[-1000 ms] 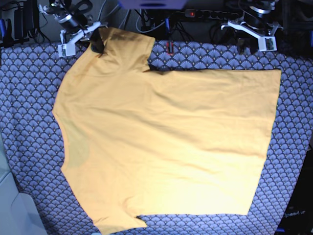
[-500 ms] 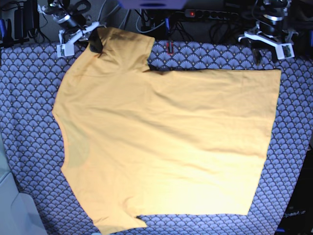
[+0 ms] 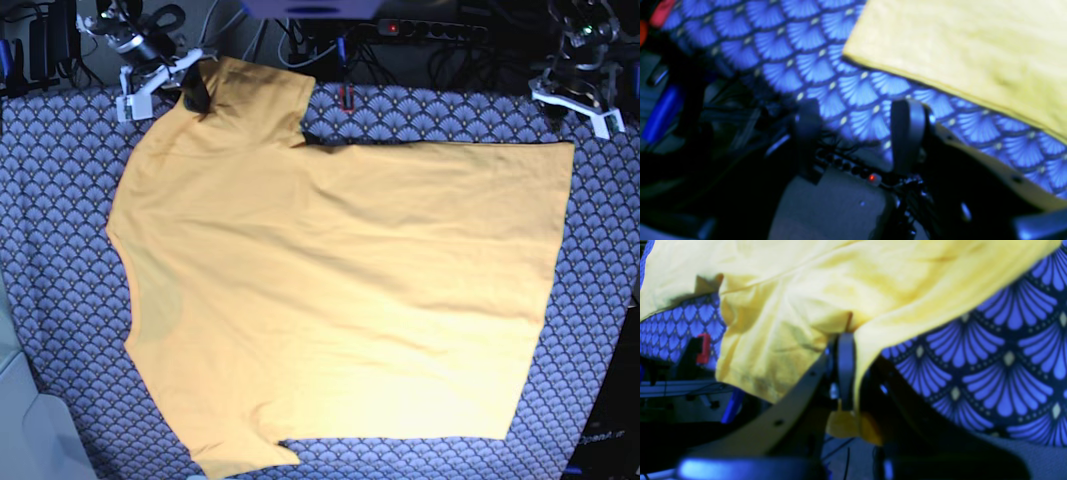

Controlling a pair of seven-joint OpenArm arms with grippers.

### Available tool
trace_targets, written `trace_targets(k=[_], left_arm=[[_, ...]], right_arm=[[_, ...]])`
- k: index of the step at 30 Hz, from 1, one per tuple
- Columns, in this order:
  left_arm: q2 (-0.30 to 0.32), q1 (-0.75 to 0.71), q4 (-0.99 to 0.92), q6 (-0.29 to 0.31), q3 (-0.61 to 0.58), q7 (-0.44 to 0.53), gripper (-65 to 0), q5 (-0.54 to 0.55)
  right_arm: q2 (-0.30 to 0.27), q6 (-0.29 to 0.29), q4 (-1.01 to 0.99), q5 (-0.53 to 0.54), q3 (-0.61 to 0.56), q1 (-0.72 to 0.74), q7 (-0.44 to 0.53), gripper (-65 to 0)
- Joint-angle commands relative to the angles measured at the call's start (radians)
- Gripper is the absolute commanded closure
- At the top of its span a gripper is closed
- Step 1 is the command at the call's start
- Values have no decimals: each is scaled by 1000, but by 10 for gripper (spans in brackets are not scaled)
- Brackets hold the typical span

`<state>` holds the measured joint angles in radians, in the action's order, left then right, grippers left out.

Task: Fold the T-shirt properly
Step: 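Grasp the shoulder corners of the yellow shirt with both grippers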

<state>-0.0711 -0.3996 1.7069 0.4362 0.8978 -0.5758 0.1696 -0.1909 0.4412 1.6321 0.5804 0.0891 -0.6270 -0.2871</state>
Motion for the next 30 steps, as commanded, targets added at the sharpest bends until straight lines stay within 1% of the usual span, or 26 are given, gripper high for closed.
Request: trace_targets(k=[1,5,8,13,15,19,24,30], left_arm=[[7,14,17,8,13,26,-330,12],[9,52,-41,10,17,27,-330,12],[30,78,-95,11,27,27,-330,12],[37,103,-164,16,60,33,-330,12],[55,110,-186,16,70,40,-330,12],[72,132,-230,16,68,52,-330,12],[73,140,-258,16,67,52,-330,12],[63,161,-258,17,60,43,-330,12]], right_arm=[[-8,8,10,-3,2,-8,7,0],[-9,8,10,-4,2,-8,7,0],[-26,8,10,-4,2,-6,7,0],[-37,8,10,-4,4,-6,7,0],[-38,8,10,-4,4,-6,6,0],[-40,8,10,-4,4,-6,-2,0],[-42,8,9,-4,4,16,-51,0],[-42,8,9,-4,4,22,-53,0]])
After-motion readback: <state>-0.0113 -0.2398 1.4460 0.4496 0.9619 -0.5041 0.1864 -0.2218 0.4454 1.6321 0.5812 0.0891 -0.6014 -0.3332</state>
